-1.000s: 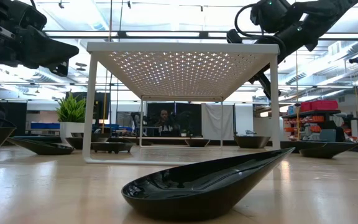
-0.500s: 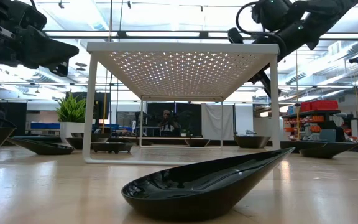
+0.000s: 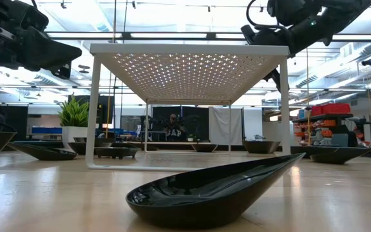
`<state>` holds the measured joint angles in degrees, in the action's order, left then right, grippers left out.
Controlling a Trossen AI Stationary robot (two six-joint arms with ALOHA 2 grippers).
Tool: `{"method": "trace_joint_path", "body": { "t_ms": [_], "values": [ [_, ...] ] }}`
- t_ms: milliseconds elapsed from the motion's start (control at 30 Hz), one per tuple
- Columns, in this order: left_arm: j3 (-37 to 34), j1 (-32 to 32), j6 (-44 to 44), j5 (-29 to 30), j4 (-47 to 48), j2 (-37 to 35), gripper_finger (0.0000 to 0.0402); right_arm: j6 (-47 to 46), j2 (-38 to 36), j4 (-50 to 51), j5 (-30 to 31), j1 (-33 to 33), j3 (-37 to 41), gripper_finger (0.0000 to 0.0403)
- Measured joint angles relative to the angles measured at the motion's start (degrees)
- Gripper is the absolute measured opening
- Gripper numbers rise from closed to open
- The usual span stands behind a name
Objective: Pick & Place Mini shaped plates
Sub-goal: Put the black distorted square plate on the shelf
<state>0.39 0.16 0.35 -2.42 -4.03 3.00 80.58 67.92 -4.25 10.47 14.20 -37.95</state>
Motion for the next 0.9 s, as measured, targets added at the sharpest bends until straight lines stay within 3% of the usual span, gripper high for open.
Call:
{"method": "trace_joint_path", "body": {
  "t_ms": [167, 333, 900],
  "values": [
    [0.0, 0.0, 0.0, 0.0, 0.0, 0.0, 0.0021, -11.6, 0.0, -2.6, 1.2, 0.0, 0.0, 0.0074],
    [0.0, 0.0, 0.0, 0.0, 0.0, 0.0, 0.0021, -24.2, 0.0, -3.1, 6.1, 0.0, -2.2, 0.0062],
    [0.0, 0.0, 0.0, 0.0, 0.0, 0.0, 0.0021, -47.2, 1.0, 2.9, 7.1, 0.0, -11.9, 0.0054]
  ]
}}
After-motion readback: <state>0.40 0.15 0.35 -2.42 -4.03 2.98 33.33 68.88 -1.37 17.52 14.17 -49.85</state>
